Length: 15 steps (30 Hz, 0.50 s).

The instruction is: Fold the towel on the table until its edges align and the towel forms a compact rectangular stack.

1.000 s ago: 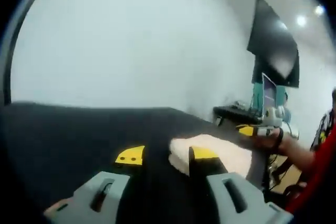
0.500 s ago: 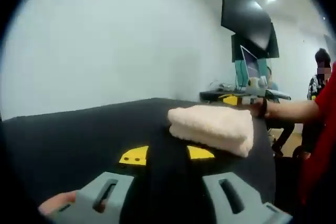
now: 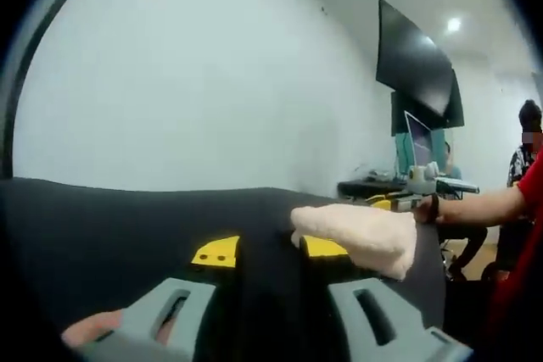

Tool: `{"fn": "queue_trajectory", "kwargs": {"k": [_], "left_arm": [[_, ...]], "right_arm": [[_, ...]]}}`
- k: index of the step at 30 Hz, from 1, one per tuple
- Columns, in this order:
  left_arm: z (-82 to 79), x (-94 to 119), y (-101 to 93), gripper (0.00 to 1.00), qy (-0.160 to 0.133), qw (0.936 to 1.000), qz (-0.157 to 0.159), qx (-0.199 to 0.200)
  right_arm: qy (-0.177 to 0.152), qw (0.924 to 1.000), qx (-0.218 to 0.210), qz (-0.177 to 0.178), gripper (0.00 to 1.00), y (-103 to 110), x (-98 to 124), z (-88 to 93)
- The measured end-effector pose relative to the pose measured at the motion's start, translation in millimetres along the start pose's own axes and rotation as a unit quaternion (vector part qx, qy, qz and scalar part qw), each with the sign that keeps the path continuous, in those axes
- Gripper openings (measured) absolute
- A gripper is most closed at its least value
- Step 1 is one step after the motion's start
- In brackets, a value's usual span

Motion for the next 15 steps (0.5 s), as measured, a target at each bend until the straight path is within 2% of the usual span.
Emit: {"fn": "queue_trajectory", "kwargs": {"k": [5,11,15], "left_arm": [[0.3,-2.1,12.9,0.3,-0.002,1.0,-0.003,-0.009],[-7.9,3.1,18.3,0.3,-0.033,0.9993,-0.01,0.01],[-5.3,2.5,22.6,0.29,-0.028,0.9993,-0.025,0.003]], "right_arm": [[0.006,1.0,0.0,-0.003,0.25,-3.9,-6.2,1.2],[-0.001,1.0,0.004,-0.003,0.25,-1.6,-5.3,0.2],[0.005,1.0,0.0,-0.004,0.25,-7.4,-11.1,2.3]]}}
Point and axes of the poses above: the point that each gripper's makers call its tool centre point, and the gripper's own axes: x roughly backward along the fingers, y roughly to its left, z roughly out of its underside, the point moved 5 cm from there along x, roughly backward along the fingers, and after that the axes turned 2 degrees about x, right-handed, at the moved point
